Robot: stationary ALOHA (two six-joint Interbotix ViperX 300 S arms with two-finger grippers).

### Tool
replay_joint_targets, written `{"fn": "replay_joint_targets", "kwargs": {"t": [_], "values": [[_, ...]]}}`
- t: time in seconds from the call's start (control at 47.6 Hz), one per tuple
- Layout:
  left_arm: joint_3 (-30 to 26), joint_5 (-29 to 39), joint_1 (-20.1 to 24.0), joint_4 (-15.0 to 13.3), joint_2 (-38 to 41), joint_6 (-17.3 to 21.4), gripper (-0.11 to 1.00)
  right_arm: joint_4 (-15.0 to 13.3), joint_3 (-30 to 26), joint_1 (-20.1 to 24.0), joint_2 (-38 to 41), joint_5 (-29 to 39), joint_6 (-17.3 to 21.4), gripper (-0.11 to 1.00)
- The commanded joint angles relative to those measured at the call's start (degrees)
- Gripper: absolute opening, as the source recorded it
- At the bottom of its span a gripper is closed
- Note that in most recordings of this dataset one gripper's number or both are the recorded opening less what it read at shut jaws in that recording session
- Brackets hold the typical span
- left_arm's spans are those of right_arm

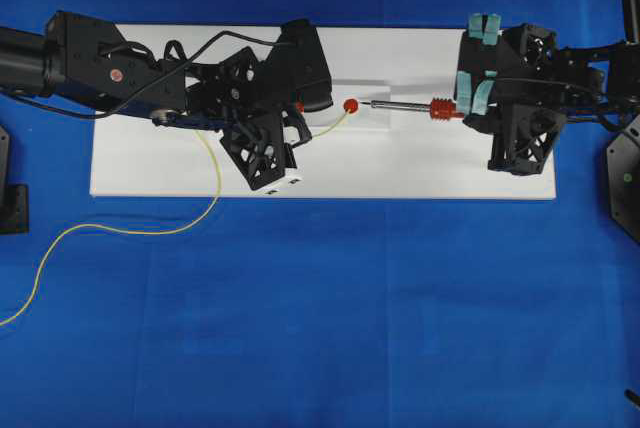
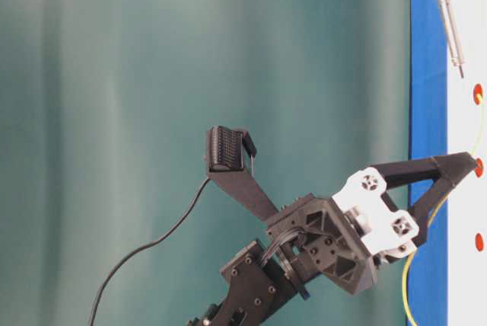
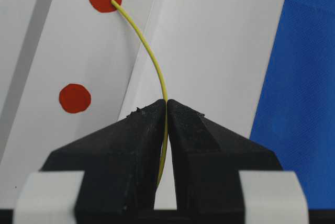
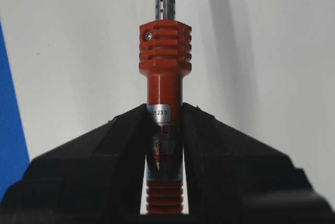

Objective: Touch the tip of the soldering iron to the tip of the solder at the mark.
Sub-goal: 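Hold iron tip against solder tip at the right red dot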

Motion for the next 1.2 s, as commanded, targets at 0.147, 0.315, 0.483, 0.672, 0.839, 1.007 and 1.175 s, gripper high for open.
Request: {"fn": "replay_joint_targets", "kwargs": {"t": [0.147, 0.315, 0.483, 0.672, 0.839, 1.007, 1.175], "values": [[-1.14, 0.00, 0.09, 0.18, -0.88, -0.09, 0.03, -0.09, -1.93, -0.09, 1.76, -0.70, 0.00, 0.06], [-1.23, 0.00, 0.00, 0.18, -0.79, -0.09, 0.03, -0.18, -2.37, -0.09, 2.55, -0.79, 0.09, 0.06], [-1.23, 0.00, 0.00, 0.18, -0.79, -0.09, 0.03, -0.18, -2.55, -0.09, 2.81, -0.79, 0.09, 0.06], [-1.14, 0.00, 0.00, 0.18, -0.79, -0.09, 0.03, -0.18, -2.55, -0.09, 2.81, -0.79, 0.09, 0.06], [-1.14, 0.00, 0.09, 0.18, -0.79, -0.09, 0.03, -0.18, -2.64, 0.00, 2.99, -0.79, 0.00, 0.06], [-1.14, 0.00, 0.09, 0.18, -0.79, -0.09, 0.03, -0.09, -2.72, 0.00, 2.99, -0.79, 0.09, 0.06], [-1.14, 0.00, 0.00, 0.18, -0.79, -0.09, 0.03, -0.18, -2.72, 0.00, 3.08, -0.79, 0.00, 0.06]]}}
